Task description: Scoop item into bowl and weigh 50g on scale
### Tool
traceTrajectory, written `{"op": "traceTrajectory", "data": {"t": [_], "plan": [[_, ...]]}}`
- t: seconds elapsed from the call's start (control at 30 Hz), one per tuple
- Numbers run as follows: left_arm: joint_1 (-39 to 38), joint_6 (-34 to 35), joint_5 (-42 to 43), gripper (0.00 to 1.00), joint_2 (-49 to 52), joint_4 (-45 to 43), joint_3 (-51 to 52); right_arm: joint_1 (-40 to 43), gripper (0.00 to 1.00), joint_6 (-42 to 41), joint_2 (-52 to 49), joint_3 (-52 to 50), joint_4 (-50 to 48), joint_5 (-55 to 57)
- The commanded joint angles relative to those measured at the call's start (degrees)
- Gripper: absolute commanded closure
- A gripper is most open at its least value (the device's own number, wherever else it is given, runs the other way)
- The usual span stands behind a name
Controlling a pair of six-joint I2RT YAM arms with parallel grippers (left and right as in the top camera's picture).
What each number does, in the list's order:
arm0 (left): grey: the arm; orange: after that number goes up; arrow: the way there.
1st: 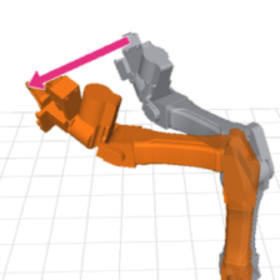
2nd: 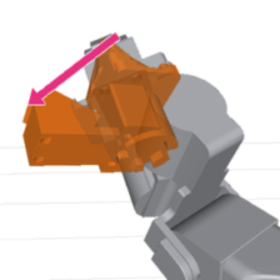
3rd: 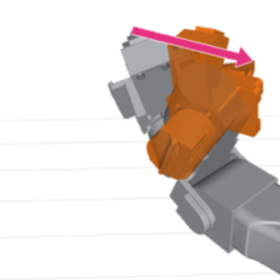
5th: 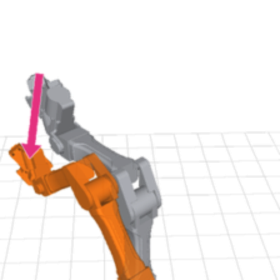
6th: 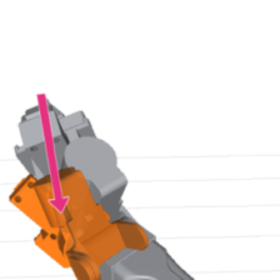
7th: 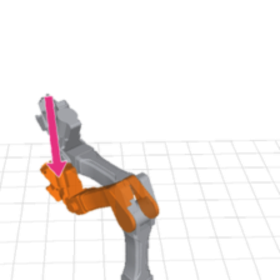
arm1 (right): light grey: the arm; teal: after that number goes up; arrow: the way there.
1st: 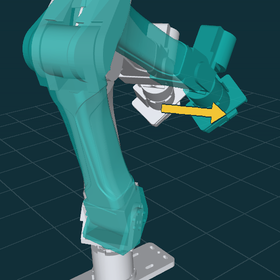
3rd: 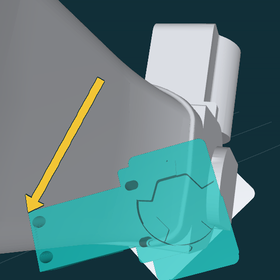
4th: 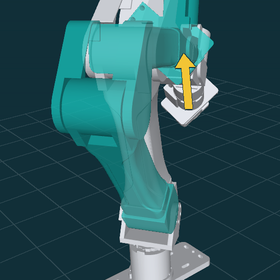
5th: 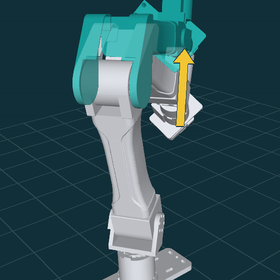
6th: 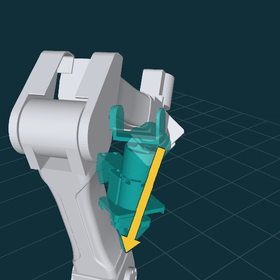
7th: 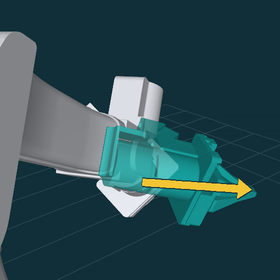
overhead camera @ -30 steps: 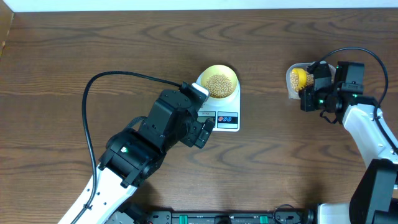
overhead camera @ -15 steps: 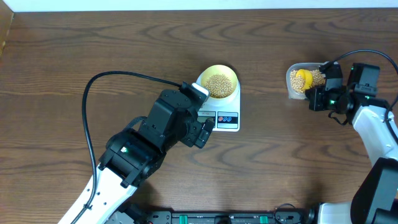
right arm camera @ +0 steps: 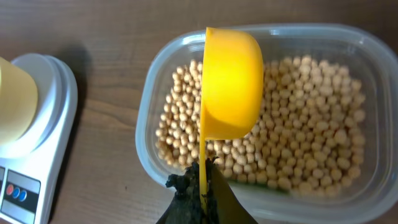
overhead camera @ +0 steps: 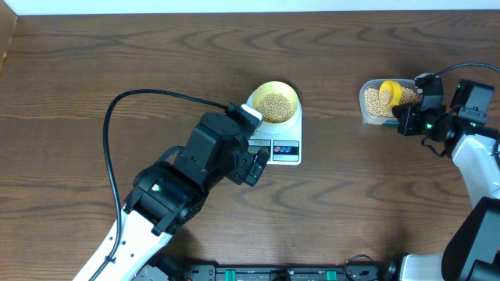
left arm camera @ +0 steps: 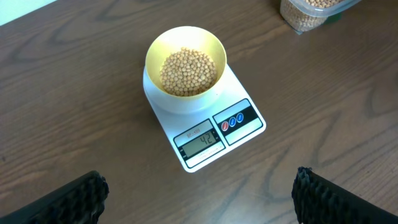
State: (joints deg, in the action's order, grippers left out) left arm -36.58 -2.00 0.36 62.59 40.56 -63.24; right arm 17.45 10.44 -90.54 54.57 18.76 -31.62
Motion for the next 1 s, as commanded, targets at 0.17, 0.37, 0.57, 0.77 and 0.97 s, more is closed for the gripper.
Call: {"op": "traceTrajectory", "data": {"t": [0.17,0.37,0.57,0.77,0.97], "plan": [[0.2,-1.0,0.5,0.03,0.3,0.2,0.0,0.2,0.99,-0.6,-0.5,0.0,-1.3,-3.9],[0.2,-1.0,0.5,0.03,0.3,0.2,0.0,0.2,0.99,-0.5,-0.5,0.0,-2.8,-7.7],[0.2,-1.0,0.5,0.03,0.3,0.2,0.0,0.2,0.99,-0.5,-0.5,0.0,-3.8,-11.6],[0.2,-1.0,0.5,0.03,0.3,0.2,0.0,0.0,0.99,-0.6,-0.5,0.0,-6.3,-15.8],[0.2,-1.0,0.5,0.03,0.3,0.2,0.0,-1.3,0.99,-2.0,-0.5,0.0,-7.5,-16.6]]}}
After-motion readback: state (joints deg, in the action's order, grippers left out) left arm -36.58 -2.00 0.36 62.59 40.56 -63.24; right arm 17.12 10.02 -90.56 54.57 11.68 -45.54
